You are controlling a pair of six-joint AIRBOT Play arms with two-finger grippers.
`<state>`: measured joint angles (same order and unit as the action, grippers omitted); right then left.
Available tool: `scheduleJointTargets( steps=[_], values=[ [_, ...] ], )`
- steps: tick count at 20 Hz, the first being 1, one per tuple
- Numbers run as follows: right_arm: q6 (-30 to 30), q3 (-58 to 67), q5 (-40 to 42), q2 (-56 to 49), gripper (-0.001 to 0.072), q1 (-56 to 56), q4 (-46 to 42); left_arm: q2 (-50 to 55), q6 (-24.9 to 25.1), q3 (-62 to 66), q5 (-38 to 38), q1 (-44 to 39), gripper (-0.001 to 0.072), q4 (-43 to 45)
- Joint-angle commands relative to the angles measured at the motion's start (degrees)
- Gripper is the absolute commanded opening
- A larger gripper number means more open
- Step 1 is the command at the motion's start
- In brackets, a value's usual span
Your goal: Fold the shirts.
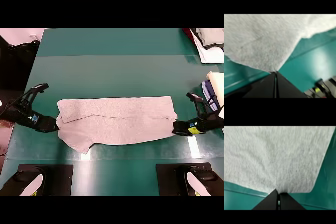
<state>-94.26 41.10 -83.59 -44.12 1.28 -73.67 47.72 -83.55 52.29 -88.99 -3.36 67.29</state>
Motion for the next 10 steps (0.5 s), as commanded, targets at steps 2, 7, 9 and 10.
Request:
scheduleJointTargets(
  steps=[2, 7, 9, 10],
  values=[
    [-0.44, 5.33, 5.44, -3.96, 0.0008, 0.02, 0.07, -0.04, -1.9, 0.35, 13.4, 0.0, 0.0026, 7.43],
    [-0.09, 15.04, 11.39, -16.33, 0.0008, 0.02, 0.04, -0.04, -8.0, 0.13, 27.12, 0.0, 0.0025, 10.84],
    [0.94, 18.4, 12.22, -20.74, 0.0008, 0.0, 0.09, 0.02, -9.16, 0.13, 30.91, 0.02, 0.0025, 12.26],
    [1.4, 20.22, 12.7, -23.06, 0.0008, 0.02, 0.07, 0.35, -9.25, 0.13, 32.35, 0.0, 0.0026, 12.52]
  ],
)
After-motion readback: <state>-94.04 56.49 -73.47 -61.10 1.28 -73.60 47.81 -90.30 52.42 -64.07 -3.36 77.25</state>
